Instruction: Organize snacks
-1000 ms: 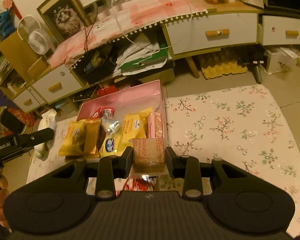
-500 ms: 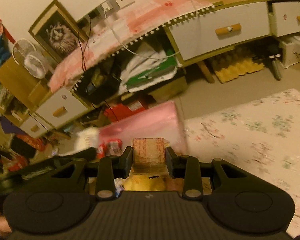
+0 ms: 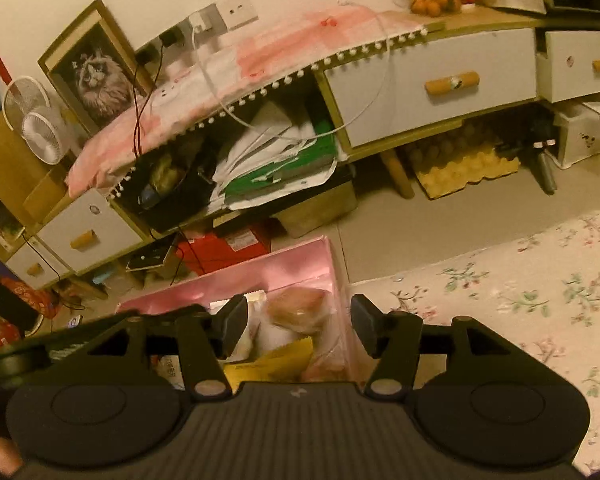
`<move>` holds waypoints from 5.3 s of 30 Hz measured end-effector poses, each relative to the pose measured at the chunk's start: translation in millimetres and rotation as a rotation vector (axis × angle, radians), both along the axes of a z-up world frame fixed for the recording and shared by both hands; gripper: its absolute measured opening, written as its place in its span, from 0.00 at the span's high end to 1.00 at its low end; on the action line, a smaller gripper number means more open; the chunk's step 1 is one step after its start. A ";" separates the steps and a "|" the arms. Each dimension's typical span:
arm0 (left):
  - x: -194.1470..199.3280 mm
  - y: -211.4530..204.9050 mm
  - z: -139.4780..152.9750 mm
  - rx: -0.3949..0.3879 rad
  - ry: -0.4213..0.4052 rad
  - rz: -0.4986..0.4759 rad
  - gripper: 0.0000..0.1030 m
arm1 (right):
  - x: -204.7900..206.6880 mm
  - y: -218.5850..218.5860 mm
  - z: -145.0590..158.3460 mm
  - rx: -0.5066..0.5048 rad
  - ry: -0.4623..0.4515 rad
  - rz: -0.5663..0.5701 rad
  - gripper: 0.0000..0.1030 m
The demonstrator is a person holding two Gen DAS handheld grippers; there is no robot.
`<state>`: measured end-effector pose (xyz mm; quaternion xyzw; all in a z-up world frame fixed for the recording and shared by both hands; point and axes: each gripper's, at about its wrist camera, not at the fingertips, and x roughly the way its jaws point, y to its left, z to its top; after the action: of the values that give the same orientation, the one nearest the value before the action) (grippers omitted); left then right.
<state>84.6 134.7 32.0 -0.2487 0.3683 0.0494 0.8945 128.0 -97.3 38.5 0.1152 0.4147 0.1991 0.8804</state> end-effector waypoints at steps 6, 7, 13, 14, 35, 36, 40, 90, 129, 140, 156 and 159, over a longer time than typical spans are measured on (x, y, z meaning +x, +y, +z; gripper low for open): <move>-50.4 11.6 35.1 -0.016 -0.024 0.040 0.34 | -14.4 -14.7 29.9 0.051 0.060 -0.004 0.49; -59.7 12.4 41.6 -0.019 -0.019 0.050 0.33 | -18.7 -13.3 35.2 0.036 0.070 0.004 0.49; -106.1 -4.5 62.8 0.051 0.050 0.045 0.25 | -50.9 -5.7 62.6 -0.061 0.126 0.030 0.48; -114.2 -6.4 63.2 0.056 0.059 0.050 0.24 | -57.4 -4.4 65.4 -0.072 0.139 0.038 0.48; -173.6 -50.4 34.7 0.299 0.170 -0.049 0.16 | -147.7 4.6 54.8 -0.119 0.263 0.192 0.38; -174.4 -51.8 33.3 0.308 0.173 -0.051 0.16 | -147.9 3.9 54.3 -0.126 0.260 0.191 0.36; -175.8 -57.0 29.6 0.328 0.181 -0.052 0.16 | -154.5 -5.0 49.8 -0.117 0.282 0.186 0.32; -149.7 -32.5 -17.6 0.205 0.237 -0.072 0.53 | -152.1 17.6 -8.1 -0.112 0.417 0.182 0.26; -185.6 -15.0 33.1 0.012 0.119 -0.007 0.56 | -152.8 21.9 23.4 -0.070 0.308 0.207 0.74; -187.4 -11.5 45.7 0.029 0.077 0.038 0.56 | -144.0 1.9 43.6 -0.014 0.232 0.148 0.74; -190.4 6.0 59.5 0.008 0.004 0.125 0.56 | -124.2 -22.3 45.4 -0.034 0.193 0.053 0.74; -190.5 8.7 62.1 -0.014 -0.018 0.134 0.56 | -119.9 -26.7 46.6 -0.020 0.187 0.034 0.74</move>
<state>-105.9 143.4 94.0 -0.2794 0.3429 0.1044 0.8908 8.1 -124.1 85.1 0.1173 0.4989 0.1982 0.8355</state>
